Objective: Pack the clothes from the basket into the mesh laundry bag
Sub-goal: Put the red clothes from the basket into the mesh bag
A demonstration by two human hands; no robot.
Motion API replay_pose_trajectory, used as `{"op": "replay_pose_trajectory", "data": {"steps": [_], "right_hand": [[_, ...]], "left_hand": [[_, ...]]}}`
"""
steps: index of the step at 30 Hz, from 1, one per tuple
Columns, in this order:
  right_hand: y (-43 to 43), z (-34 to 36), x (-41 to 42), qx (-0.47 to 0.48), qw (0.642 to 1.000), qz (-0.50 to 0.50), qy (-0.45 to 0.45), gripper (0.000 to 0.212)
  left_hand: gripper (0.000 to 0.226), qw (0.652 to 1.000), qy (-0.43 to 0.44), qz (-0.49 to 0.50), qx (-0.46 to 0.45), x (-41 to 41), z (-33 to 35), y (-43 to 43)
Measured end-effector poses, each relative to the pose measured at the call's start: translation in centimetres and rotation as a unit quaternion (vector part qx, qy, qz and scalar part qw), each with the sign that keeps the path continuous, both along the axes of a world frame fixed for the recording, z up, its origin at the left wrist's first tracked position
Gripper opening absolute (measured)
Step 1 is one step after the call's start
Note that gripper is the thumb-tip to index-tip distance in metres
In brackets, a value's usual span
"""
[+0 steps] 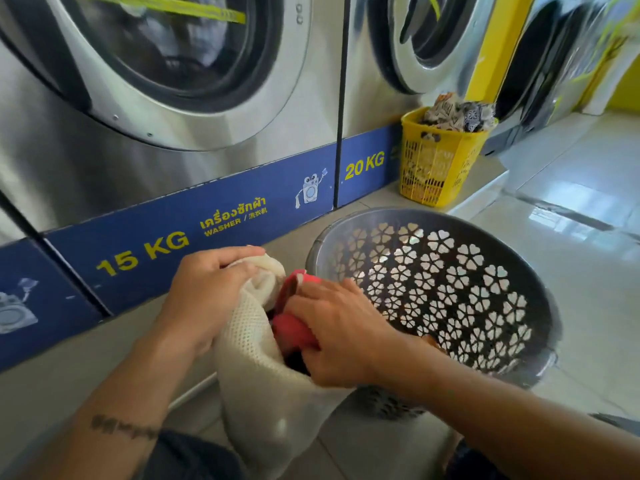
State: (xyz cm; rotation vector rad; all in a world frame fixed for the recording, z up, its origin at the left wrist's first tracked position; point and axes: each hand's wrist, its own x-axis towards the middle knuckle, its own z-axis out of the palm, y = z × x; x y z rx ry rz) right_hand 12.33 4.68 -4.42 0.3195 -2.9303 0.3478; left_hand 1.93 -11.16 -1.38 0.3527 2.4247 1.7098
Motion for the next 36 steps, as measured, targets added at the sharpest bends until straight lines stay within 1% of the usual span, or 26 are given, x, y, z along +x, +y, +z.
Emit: {"op": "replay_pose_trajectory", "data": {"steps": [1, 2, 3, 4, 6, 7, 9, 11, 14, 16, 18, 20, 21, 22, 24, 25, 26, 27, 29, 30, 33, 36], "right_hand": [[-0.6, -1.3, 0.0, 0.059, 0.997, 0.022, -0.036, 0.043], [-1.0, -2.1, 0.1, 0.089, 0.992, 0.048, -0.076, 0.052], [-1.0, -2.0, 0.2, 0.081, 0.988, 0.073, -0.108, 0.056], [-0.7, -1.1, 0.3, 0.036, 0.987, 0.084, -0.135, 0.054], [0.6, 0.9, 0.0, -0.087, 0.976, 0.067, -0.186, 0.052], [1.3, 1.7, -0.2, -0.133, 0.973, 0.047, -0.183, 0.054], [2.4, 1.9, -0.6, -0.174, 0.976, -0.001, -0.129, 0.055], [2.7, 1.0, -0.9, -0.172, 0.979, -0.031, -0.109, 0.053], [2.8, -0.4, -1.7, -0.173, 0.977, -0.059, -0.113, 0.071], [3.2, -1.0, -2.4, -0.131, 0.984, -0.079, -0.095, 0.075], [3.6, -1.6, -2.8, -0.073, 0.990, -0.095, -0.078, 0.069], [4.1, -2.4, -3.0, -0.047, 0.990, -0.112, -0.070, 0.061], [4.3, -2.6, -3.0, -0.053, 0.988, -0.122, -0.078, 0.062], [4.6, -2.9, -2.9, -0.081, 0.982, -0.132, -0.103, 0.065], [5.1, -3.1, -2.8, -0.166, 0.965, -0.128, -0.161, 0.068], [5.2, -3.4, -2.8, -0.205, 0.956, -0.115, -0.175, 0.062], [5.2, -3.6, -2.9, -0.231, 0.952, -0.104, -0.171, 0.052], [5.2, -3.9, -2.9, -0.236, 0.955, -0.099, -0.152, 0.039], [5.0, -4.2, -3.1, -0.209, 0.967, -0.097, -0.104, 0.017], [4.9, -4.1, -3.1, -0.191, 0.973, -0.098, -0.089, 0.012], [4.3, -2.5, -3.2, -0.140, 0.982, -0.118, -0.041, 0.011], [2.6, -0.5, -3.3, -0.115, 0.974, -0.178, 0.083, 0.017]], "left_hand": [[0.027, 1.000, -0.003, 0.001, -0.002, 0.1, 0.0, 0.0], [0.026, 1.000, -0.002, 0.003, -0.008, 0.3, -0.1, 0.1], [0.026, 1.000, 0.001, 0.005, -0.015, 0.4, -0.2, 0.1], [0.025, 1.000, 0.003, 0.008, -0.021, 0.4, -0.3, 0.1], [0.026, 1.000, 0.003, 0.013, -0.019, 0.3, -0.4, -0.1], [0.027, 1.000, 0.003, 0.013, -0.015, 0.2, -0.4, -0.3], [0.027, 1.000, 0.003, 0.013, -0.006, 0.1, -0.4, -0.5], [0.026, 1.000, 0.001, 0.013, 0.005, 0.0, -0.5, -0.4], [0.026, 1.000, 0.006, 0.010, 0.009, -0.1, -0.7, -0.3], [0.029, 1.000, 0.012, 0.007, 0.007, -0.1, -0.8, -0.1], [0.031, 1.000, 0.018, 0.002, 0.000, 0.0, -0.9, 0.0], [0.032, 1.000, 0.018, 0.001, -0.008, 0.0, -0.9, 0.0], [0.032, 1.000, 0.017, -0.001, -0.011, 0.0, -0.9, -0.1], [0.032, 1.000, 0.015, -0.003, -0.013, 0.0, -1.0, -0.1], [0.032, 1.000, 0.015, -0.005, -0.019, 0.0, -1.1, -0.3], [0.032, 1.000, 0.015, -0.004, -0.023, -0.1, -1.1, -0.3], [0.032, 1.000, 0.014, -0.003, -0.026, -0.1, -1.2, -0.4], [0.032, 1.000, 0.013, -0.002, -0.028, -0.1, -1.2, -0.4], [0.032, 1.000, 0.012, -0.002, -0.028, 0.0, -1.2, -0.4], [0.032, 1.000, 0.012, -0.001, -0.028, 0.0, -1.2, -0.4], [0.032, 1.000, 0.014, 0.004, -0.023, 0.1, -1.1, -0.5], [0.030, 1.000, 0.004, 0.018, -0.004, 0.0, -0.8, -0.6]]}}
